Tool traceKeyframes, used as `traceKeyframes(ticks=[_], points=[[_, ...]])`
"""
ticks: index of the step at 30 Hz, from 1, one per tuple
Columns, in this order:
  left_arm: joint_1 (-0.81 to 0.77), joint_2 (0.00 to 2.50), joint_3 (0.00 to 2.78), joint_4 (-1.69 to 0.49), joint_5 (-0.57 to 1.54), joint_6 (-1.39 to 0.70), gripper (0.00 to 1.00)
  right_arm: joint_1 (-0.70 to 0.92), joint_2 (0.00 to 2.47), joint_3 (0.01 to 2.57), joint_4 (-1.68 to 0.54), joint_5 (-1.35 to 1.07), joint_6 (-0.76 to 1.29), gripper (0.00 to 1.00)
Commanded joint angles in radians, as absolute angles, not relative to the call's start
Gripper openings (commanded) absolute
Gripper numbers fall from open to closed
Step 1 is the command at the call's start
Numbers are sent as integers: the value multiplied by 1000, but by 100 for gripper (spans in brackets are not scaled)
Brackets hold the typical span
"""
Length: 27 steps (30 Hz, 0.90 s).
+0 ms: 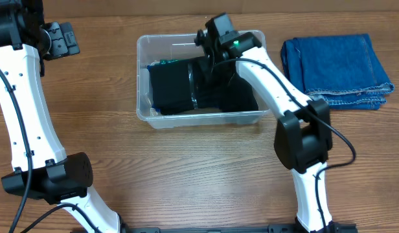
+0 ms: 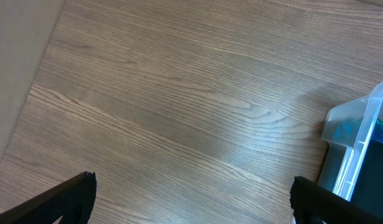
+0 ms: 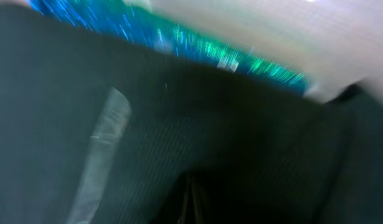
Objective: Pack container
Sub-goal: 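Carry the black garment with the right gripper and lay it over the bin contents, then move the right gripper to the folded blue jeans and grasp them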
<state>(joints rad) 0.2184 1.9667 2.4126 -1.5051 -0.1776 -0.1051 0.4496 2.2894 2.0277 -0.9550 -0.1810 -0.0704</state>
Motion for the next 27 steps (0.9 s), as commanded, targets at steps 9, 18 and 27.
traceKeyframes(ticks=[9,18,27], points=[[222,1977,2410,-1507,-190,-105,100,372,2157,2378,-1235,-234,-48,46],[222,1977,2409,-1507,-190,-105,100,71,2059,2459,-1552,-181,235,95],[222,1977,2410,-1507,-190,-105,100,-274,2081,2334,-1598,-60,670,100]])
